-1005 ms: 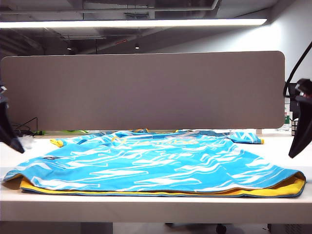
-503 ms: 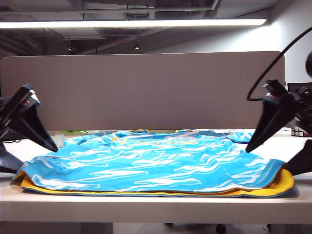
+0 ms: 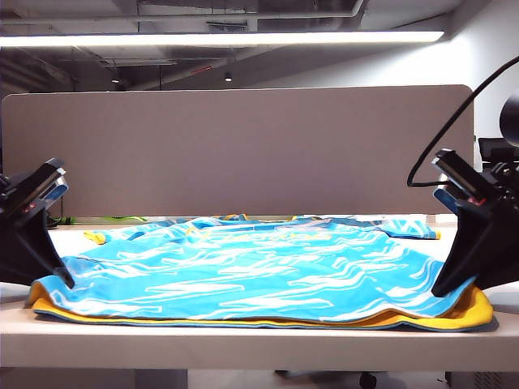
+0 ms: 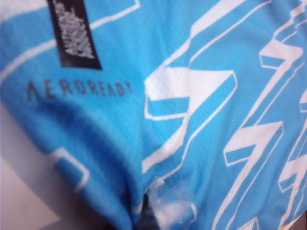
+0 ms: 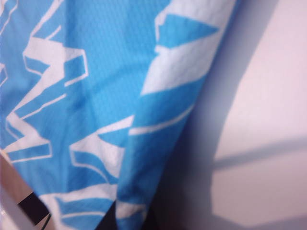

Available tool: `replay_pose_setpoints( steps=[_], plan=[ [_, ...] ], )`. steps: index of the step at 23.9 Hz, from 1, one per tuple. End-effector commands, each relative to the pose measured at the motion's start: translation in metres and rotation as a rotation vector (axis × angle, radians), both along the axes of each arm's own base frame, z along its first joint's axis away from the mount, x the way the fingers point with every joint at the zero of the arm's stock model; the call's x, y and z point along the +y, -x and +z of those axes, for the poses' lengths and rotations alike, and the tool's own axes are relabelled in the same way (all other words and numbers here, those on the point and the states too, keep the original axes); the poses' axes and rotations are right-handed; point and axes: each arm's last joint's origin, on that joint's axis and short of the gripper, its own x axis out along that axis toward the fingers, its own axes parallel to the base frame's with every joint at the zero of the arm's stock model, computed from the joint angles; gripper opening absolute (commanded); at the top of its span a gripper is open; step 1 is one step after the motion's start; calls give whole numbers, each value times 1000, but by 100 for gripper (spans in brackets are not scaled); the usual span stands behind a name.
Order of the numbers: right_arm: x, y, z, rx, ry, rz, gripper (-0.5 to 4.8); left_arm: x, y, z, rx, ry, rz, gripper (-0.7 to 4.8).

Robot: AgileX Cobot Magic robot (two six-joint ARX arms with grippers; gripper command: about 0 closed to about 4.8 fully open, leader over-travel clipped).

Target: Fold the bottom side of the soccer jersey horizontally towards the center, about one-third of the way, then fold the sleeve back towards the center, creating a straight line along the edge of the the soccer jersey, and finally fold the bottom of the soccer jersey up towards the top, creating a neat rectangle.

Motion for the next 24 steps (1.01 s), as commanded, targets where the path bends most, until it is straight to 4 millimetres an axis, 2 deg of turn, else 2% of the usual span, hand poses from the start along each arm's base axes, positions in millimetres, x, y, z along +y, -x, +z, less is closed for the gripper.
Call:
replay_pose_setpoints(
  steps=[1, 5, 7, 9, 14, 15, 19, 24],
  plan=[
    [0, 21, 29, -1, -42, 43, -9, -5, 31, 25, 134, 46, -22, -5],
    [1, 49, 58, -6, -53, 71, -8, -19, 61, 56, 97, -66, -78, -5],
    [4, 65, 73, -22, -63, 93, -8, -25, 76, 71, 64, -66, -101, -5],
    [8, 96, 101, -96, -84, 96, -8, -33, 109, 98, 6, -47, -105, -5],
    [6, 130, 128, -197, -145, 22, -9, -28, 148, 121, -88, -40, -47, -5],
    [3, 138, 137, -263, -139, -26, -9, -25, 156, 128, -152, -25, -13, -5],
    [4, 129, 148, -384, -178, -81, -9, -26, 145, 136, -293, -55, 44, -5],
    [12, 77, 150, -460, -202, -99, -9, -39, 91, 133, -387, -44, 38, -5]
  ],
)
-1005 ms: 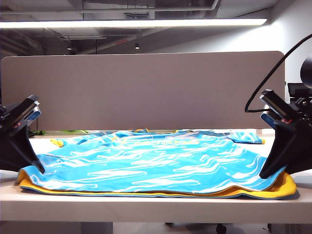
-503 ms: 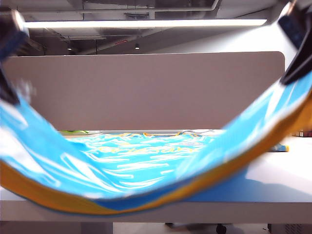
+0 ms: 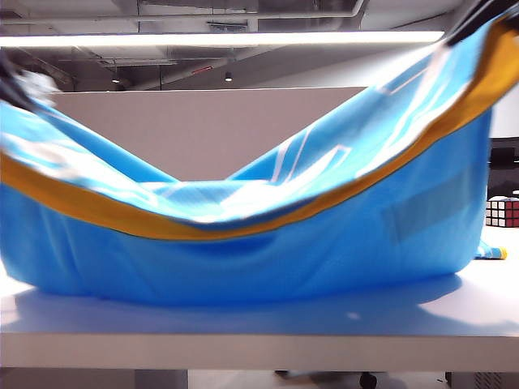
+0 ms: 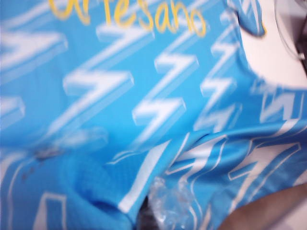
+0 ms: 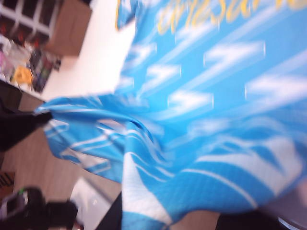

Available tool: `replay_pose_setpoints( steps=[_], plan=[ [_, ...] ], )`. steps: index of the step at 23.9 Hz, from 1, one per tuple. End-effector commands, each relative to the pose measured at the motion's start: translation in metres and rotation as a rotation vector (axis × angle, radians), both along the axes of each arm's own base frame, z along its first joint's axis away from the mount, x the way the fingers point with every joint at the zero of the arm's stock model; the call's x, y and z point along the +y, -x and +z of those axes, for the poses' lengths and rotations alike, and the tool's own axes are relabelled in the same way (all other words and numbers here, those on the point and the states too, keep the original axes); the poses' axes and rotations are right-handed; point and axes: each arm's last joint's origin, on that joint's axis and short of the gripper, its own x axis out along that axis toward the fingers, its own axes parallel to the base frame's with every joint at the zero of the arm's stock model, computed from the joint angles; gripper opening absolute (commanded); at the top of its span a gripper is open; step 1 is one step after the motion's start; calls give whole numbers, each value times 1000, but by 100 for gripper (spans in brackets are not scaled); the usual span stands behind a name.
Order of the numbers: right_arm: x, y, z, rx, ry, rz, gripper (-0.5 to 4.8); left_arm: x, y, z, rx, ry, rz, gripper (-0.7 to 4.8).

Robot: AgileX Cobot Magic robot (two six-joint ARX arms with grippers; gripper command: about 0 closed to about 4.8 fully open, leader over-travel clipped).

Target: Fold the bottom side of the soccer jersey horizontally towards the center, about one-third of the way, then fold the sleeve back towards the center, creating a straight line along the edge of the the soccer jersey, and finally fold the bottom of the soccer jersey up towards the top, creating a neat rectangle.

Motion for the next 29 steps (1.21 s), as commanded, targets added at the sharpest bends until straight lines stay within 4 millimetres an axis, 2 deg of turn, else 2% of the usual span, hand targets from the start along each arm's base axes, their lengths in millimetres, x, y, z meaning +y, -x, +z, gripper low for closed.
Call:
replay_pose_setpoints(
  steps=[1, 5, 6, 7, 8, 13, 14, 15, 16, 18, 21, 23, 26, 29],
  plan=[
    [4, -35, 8, -63, -1, -13, -8, -6, -36, 3, -102, -7, -4, -5],
    [3, -80, 11, -76, 68, -12, -9, -12, -88, 4, -137, -49, -4, -5],
    [0, -105, 13, -77, 105, -37, -8, -10, -116, 5, -138, -71, 9, -5],
    [-2, -115, 13, -78, 121, -50, -8, -9, -127, 5, -137, -78, 13, -5],
    [-5, -137, 14, -76, 147, -78, -8, -7, -153, 4, -135, -82, 33, -5],
    [-11, -183, 6, -88, 184, -113, -8, -3, -207, -8, -155, -121, 60, -3],
    [-12, -193, 2, -103, 190, -114, 3, -1, -218, -12, -175, -135, 57, 10],
    [-17, -208, -4, -121, 203, -142, 57, 1, -232, -18, -211, -160, 49, 100],
    [-19, -215, -8, -129, 210, -157, 107, 2, -240, -21, -227, -175, 49, 166],
    [-30, -227, -15, -125, 228, -204, 181, 8, -251, -23, -242, -193, 73, 220],
    [-42, -240, -23, -107, 247, -249, 186, 22, -263, -25, -271, -220, 138, 220],
    [-63, -247, -31, -98, 254, -302, 186, 41, -268, -27, -298, -226, 192, 220],
    [-82, -250, -39, -78, 259, -349, 186, 63, -271, -30, -285, -238, 248, 220],
    [-96, -254, -51, -52, 260, -379, 232, 80, -272, -37, -260, -240, 282, 235]
  ],
)
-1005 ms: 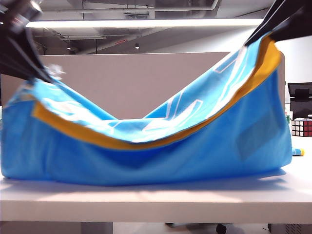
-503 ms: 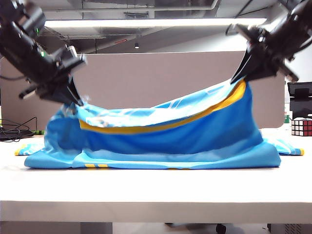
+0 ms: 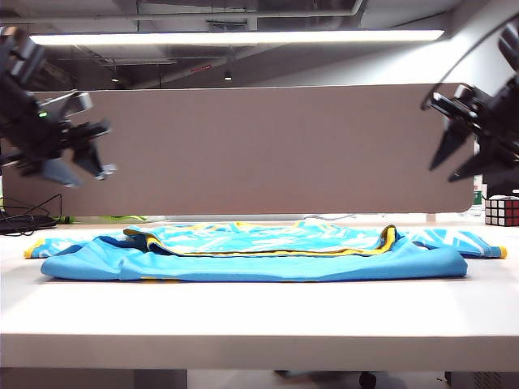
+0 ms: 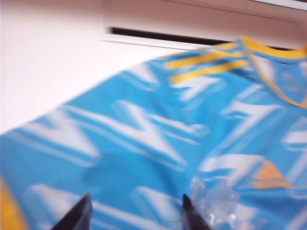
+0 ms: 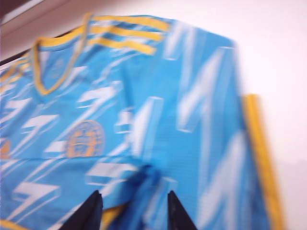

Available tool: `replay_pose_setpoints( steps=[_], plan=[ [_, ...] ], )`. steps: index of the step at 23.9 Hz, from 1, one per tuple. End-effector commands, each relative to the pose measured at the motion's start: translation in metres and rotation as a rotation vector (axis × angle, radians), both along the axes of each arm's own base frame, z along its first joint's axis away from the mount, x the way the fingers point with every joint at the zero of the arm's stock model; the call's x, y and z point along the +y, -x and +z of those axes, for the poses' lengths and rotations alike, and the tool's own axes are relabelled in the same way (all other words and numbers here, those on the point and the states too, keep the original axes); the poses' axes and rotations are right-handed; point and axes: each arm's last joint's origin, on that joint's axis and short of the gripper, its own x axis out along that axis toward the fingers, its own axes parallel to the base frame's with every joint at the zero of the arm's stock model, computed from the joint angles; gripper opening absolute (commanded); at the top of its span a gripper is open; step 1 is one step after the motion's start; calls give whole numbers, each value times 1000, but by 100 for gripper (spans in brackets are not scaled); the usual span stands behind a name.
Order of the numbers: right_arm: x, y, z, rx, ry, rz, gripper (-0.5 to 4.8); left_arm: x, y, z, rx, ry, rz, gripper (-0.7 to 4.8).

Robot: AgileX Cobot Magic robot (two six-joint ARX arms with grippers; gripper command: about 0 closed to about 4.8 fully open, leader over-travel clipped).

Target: Fold the bottom side of the soccer jersey horizontally towards the center, about one-third of the way, then fold the sleeve back towards the center, creating a straight line along the edge of the the soccer jersey, and finally fold the bottom of the soccer jersey up towards the top, creating a neat rectangle.

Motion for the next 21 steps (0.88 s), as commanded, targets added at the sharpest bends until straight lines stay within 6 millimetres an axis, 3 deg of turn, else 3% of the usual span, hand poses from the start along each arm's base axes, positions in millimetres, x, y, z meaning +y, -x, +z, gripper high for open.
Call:
replay_pose_setpoints(
  steps=[1, 3, 10, 17, 21],
  plan=[
    [-14, -4, -9, 2, 0, -28, 251, 18, -3, -6, 5, 5, 38, 270],
    [-20, -6, -21, 40, -3, -39, 277, 31, -4, -16, 30, 7, 70, 339],
    [-35, -7, -49, 127, 48, -61, 298, 51, -9, -52, 124, 14, 112, 342],
    [-33, -11, -79, 214, 44, -43, 316, 48, -15, -102, 247, 67, 75, 341],
    [-22, -14, -101, 279, 29, -8, 315, 36, -17, -115, 283, 103, 43, 334]
  ],
)
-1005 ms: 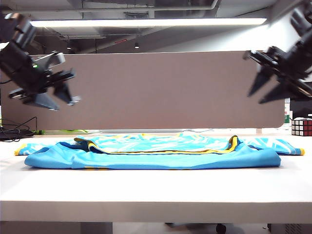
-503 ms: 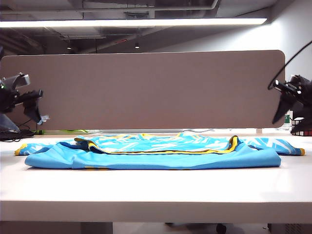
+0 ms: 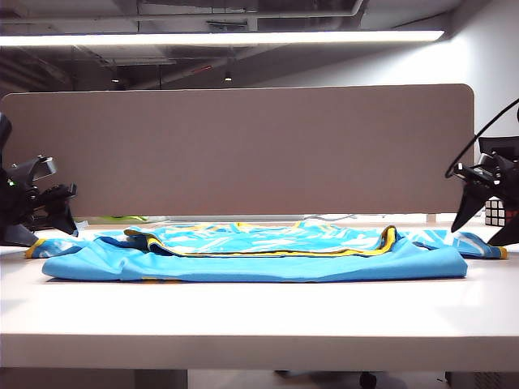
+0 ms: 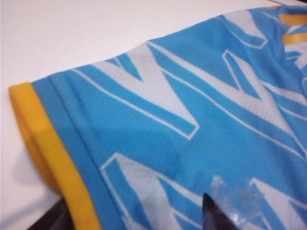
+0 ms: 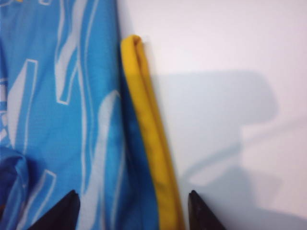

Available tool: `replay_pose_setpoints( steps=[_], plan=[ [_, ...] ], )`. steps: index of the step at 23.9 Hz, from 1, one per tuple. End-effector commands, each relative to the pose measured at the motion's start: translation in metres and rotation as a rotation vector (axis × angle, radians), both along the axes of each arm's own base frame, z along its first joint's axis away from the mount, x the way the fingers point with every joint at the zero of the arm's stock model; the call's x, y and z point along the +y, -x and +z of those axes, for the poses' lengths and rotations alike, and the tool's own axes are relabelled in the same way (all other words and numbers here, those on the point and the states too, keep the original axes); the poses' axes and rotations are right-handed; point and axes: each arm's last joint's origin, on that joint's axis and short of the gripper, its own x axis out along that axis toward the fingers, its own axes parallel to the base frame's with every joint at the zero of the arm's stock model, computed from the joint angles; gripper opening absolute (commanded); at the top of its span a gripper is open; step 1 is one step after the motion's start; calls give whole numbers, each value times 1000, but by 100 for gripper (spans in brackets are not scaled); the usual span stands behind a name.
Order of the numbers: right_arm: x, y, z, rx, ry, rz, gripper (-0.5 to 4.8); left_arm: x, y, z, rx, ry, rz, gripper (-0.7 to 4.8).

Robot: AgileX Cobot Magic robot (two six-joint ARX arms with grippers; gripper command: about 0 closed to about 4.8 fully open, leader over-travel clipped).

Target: Fold the bottom side of the soccer jersey horizontally towards the center, about one-third of the way, then fold the sleeve back towards the center, creating a straight line along the edge of the the soccer jersey, and finally fold the bottom of the soccer jersey up towards the top, creating a neat rectangle.

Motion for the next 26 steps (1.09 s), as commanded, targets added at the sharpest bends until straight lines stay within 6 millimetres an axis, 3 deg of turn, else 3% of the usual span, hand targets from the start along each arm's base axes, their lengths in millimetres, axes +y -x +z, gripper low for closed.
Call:
replay_pose_setpoints(
  steps=[1, 2, 3, 4, 5, 8, 9, 12, 16, 18, 20, 24, 26],
  plan=[
    [15, 1, -27, 110, -16, 32, 315, -12, 8, -26, 160, 55, -15, 325],
    [21, 0, -29, 113, -9, 42, 309, -18, 7, -26, 152, 62, -39, 238],
    [27, -1, -29, 108, -5, 55, 252, -19, 6, -25, 139, 83, -63, 115],
    [29, -2, -29, 105, -3, 58, 212, -20, 5, -24, 127, 93, -77, 41],
    [33, -3, -28, 97, 5, 62, 112, -20, 4, -22, 98, 110, -102, -4],
    [33, -5, -23, 65, -1, 41, 39, -19, -1, -13, 12, 106, -113, -6],
    [33, -6, -21, 54, -7, 35, 39, -19, -2, -10, -12, 106, -117, -6],
    [33, -10, 11, -35, -19, 50, 7, -20, -5, 19, -144, 129, -137, -6],
    [45, -11, 53, -145, -49, 101, 6, -37, -2, 54, -248, 133, -204, -6],
    [66, -9, 75, -203, -45, 150, -1, -61, 2, 76, -304, 144, -297, -6],
    [94, -6, 85, -228, -46, 218, -1, -86, 5, 84, -317, 151, -370, -6],
    [161, 7, 77, -176, 30, 408, -1, -147, 21, 68, -168, 101, -561, -6],
    [184, 16, 72, -146, 105, 497, -1, -166, 32, 58, -102, 26, -676, -6]
  ],
)
